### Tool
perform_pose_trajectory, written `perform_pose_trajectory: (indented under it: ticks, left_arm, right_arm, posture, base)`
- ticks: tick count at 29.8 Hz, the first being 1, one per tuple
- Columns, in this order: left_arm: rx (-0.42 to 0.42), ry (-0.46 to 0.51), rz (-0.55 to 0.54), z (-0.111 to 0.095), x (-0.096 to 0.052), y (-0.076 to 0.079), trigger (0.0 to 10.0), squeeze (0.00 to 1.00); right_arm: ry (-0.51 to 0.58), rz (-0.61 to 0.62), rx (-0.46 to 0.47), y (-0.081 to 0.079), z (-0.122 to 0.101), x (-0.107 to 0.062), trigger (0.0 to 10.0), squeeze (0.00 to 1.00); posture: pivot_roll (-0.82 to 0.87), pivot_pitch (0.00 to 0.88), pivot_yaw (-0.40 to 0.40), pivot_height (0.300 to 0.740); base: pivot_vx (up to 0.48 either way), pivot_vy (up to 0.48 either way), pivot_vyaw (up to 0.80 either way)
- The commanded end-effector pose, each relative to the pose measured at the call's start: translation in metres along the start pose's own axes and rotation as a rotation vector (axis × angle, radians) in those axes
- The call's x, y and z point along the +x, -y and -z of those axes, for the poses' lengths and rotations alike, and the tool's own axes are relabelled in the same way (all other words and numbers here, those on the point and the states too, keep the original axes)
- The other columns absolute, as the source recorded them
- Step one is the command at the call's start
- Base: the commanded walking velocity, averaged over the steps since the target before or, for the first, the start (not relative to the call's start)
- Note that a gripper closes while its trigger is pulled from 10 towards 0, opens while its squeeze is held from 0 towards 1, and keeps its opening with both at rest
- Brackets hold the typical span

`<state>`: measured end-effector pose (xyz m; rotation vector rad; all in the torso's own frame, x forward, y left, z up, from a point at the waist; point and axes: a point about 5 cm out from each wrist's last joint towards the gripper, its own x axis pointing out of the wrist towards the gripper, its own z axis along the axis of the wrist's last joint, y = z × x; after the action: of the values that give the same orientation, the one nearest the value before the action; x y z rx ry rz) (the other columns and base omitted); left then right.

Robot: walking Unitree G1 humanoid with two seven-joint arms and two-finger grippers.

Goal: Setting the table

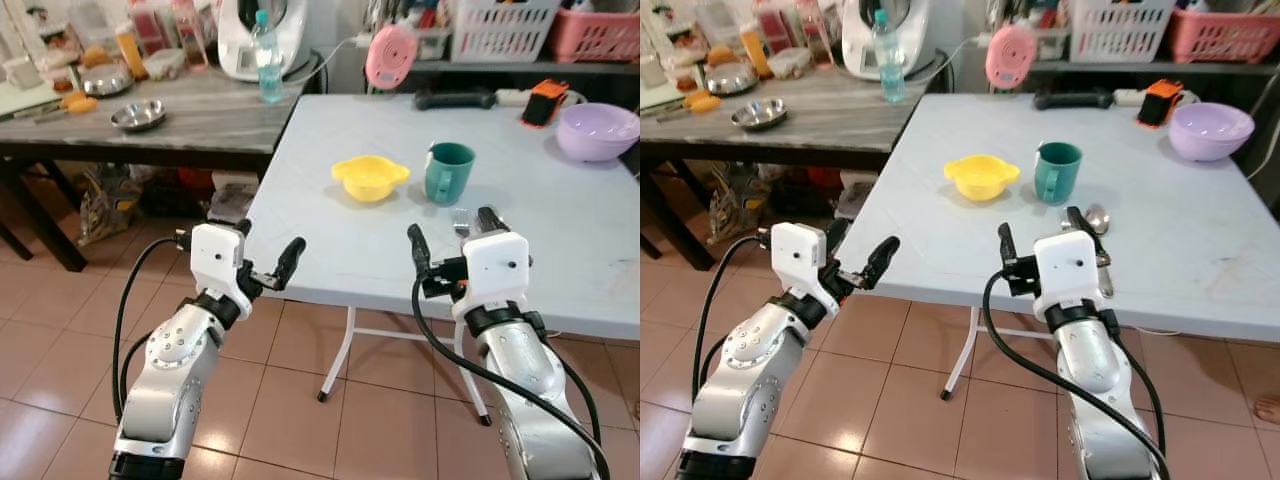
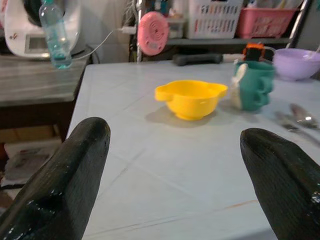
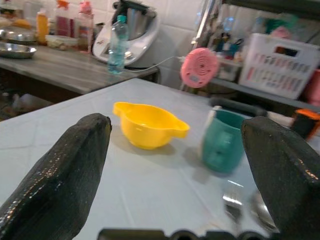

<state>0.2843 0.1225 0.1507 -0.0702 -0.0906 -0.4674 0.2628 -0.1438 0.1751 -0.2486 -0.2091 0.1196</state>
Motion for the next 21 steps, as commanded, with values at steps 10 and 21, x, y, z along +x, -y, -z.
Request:
perform_pose_trajectory:
  ticks: [10, 21]
  left_arm:
    - [0.008, -0.013, 0.028, -0.0004, -0.0031, 0.0022, 10.0, 0.0]
    - [0.009, -0.034, 0.042, 0.0027, -0.0076, 0.0045, 10.0, 0.0]
  right_arm:
    - [0.0, -0.031, 0.025, -0.0074, -0.0006, -0.0007, 10.0, 0.0]
    - [-0.009, -0.043, 0.011, -0.011, 0.0023, -0.004, 10.0, 0.0]
  posture:
    - [-0.09, 0.037, 0.08, 0.74]
    - [-0.08, 0.037, 0.086, 0.74]
  base:
    - [0.44, 0.0, 0.0]
    - [0.48, 0.0, -0.22]
